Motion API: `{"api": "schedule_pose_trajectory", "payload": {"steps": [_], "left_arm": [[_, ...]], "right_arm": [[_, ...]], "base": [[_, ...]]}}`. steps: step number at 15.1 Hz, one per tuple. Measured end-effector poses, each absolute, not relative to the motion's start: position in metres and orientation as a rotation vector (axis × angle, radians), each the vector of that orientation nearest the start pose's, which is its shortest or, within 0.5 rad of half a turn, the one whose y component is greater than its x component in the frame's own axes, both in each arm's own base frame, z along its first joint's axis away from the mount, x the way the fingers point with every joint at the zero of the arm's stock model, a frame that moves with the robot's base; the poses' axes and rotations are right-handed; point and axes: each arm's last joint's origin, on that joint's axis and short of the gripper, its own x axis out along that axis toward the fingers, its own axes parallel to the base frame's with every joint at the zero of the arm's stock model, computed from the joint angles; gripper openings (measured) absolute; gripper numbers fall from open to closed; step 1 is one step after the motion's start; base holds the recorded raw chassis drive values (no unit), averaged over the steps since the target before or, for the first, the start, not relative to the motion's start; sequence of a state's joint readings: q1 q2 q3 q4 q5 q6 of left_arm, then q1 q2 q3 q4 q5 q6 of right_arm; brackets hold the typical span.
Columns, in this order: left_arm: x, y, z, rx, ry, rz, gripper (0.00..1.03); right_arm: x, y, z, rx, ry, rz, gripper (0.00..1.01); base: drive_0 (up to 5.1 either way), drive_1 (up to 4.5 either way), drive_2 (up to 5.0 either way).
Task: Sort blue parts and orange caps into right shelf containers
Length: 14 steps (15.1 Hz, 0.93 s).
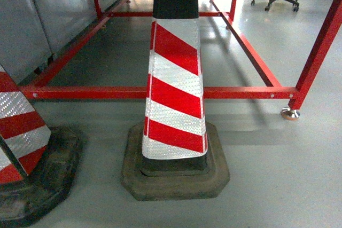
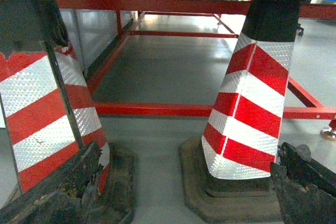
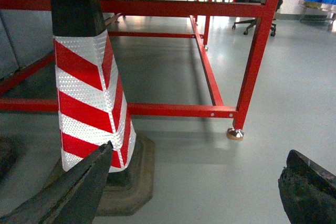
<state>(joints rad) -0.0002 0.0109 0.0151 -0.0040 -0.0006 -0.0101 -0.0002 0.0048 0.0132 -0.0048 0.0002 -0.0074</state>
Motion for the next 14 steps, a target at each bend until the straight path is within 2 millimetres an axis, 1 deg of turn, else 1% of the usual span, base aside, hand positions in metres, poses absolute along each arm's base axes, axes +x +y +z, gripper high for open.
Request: {"api": "schedule_pose_trajectory", "payload": {"steps": [14], "left_arm": [[0.0975,0.0,0.1674,-0.01,0.0,0.0,0.98]], "right_arm": [[0.0972,0.0,0.1672,-0.007,-0.004,-0.001,0.98]], "base": [[0.0,0.0,0.0]]}}
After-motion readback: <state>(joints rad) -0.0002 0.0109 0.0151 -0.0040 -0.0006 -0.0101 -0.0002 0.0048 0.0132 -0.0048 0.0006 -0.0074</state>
